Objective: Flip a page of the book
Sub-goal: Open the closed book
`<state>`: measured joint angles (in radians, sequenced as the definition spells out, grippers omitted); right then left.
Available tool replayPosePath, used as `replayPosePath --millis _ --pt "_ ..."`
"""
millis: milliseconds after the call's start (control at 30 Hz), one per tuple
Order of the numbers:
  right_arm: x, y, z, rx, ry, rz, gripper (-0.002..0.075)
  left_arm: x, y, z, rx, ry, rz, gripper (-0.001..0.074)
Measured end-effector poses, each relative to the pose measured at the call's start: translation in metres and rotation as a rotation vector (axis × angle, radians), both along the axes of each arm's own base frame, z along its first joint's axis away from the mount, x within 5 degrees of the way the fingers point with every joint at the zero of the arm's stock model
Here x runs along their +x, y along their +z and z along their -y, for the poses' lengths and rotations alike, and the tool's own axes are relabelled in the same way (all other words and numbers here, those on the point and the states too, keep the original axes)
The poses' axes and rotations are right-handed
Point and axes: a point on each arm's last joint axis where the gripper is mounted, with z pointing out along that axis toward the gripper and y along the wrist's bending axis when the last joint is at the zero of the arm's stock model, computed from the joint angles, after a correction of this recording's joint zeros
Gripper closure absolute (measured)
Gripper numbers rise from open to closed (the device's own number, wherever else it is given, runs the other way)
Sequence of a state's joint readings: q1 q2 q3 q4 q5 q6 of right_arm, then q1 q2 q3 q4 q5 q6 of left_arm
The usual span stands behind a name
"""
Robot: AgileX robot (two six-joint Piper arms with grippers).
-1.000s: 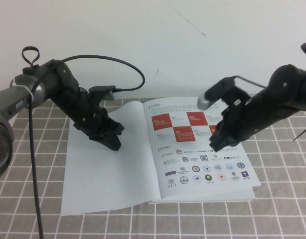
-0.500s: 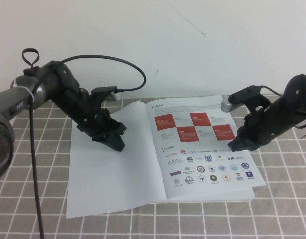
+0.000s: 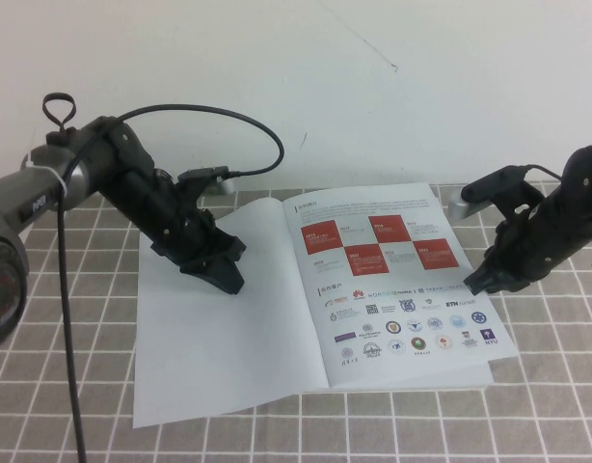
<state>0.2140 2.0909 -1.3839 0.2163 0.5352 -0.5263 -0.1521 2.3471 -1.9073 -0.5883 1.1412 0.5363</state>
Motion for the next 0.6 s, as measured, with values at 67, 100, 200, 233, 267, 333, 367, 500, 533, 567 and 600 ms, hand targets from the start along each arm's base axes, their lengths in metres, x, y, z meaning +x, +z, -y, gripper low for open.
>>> replayPosePath --millis 67,100,200,233,267,333,367,500,533,567,600 --pt "-0.001 0.0 0.0 -0.003 0.004 -0.015 0.0727 0.0 0.007 0.001 -0.009 -0.002 0.01 0.0738" --pt "-0.002 -0.001 0.0 -0.004 0.007 -0.027 0.0727 0.0 0.014 0.001 -0.013 -0.003 0.024 0.0738" --pt "-0.006 -0.002 0.0 -0.009 0.019 -0.063 0.0727 0.0 0.047 0.001 -0.028 -0.005 0.101 0.0738" --pt "-0.007 -0.001 0.0 -0.007 0.024 -0.074 0.0727 -0.001 0.062 0.001 -0.033 -0.005 0.139 0.0738" --pt "-0.008 0.0 -0.001 -0.002 0.03 -0.086 0.0727 -0.002 0.079 0.001 -0.039 -0.006 0.178 0.0738" --pt "-0.01 0.002 -0.002 0.015 0.037 -0.101 0.0727 -0.008 0.112 -0.001 -0.038 -0.005 0.255 0.0738" --pt "-0.012 0.005 -0.003 0.026 0.043 -0.105 0.0727 -0.01 0.125 -0.002 -0.034 -0.004 0.283 0.0738" --pt "-0.018 0.015 -0.014 0.074 0.113 -0.113 0.0727 -0.028 0.174 -0.007 -0.019 -0.005 0.379 0.0738" --pt "-0.019 0.017 -0.016 0.085 0.121 -0.114 0.0727 -0.033 0.183 -0.009 -0.012 -0.008 0.398 0.0738" --pt "-0.021 0.019 -0.019 0.099 0.125 -0.119 0.0727 -0.038 0.192 -0.01 -0.008 -0.012 0.413 0.0738" --pt "-0.022 0.021 -0.022 0.115 0.125 -0.123 0.0727 -0.042 0.199 -0.011 -0.003 -0.015 0.427 0.0738"
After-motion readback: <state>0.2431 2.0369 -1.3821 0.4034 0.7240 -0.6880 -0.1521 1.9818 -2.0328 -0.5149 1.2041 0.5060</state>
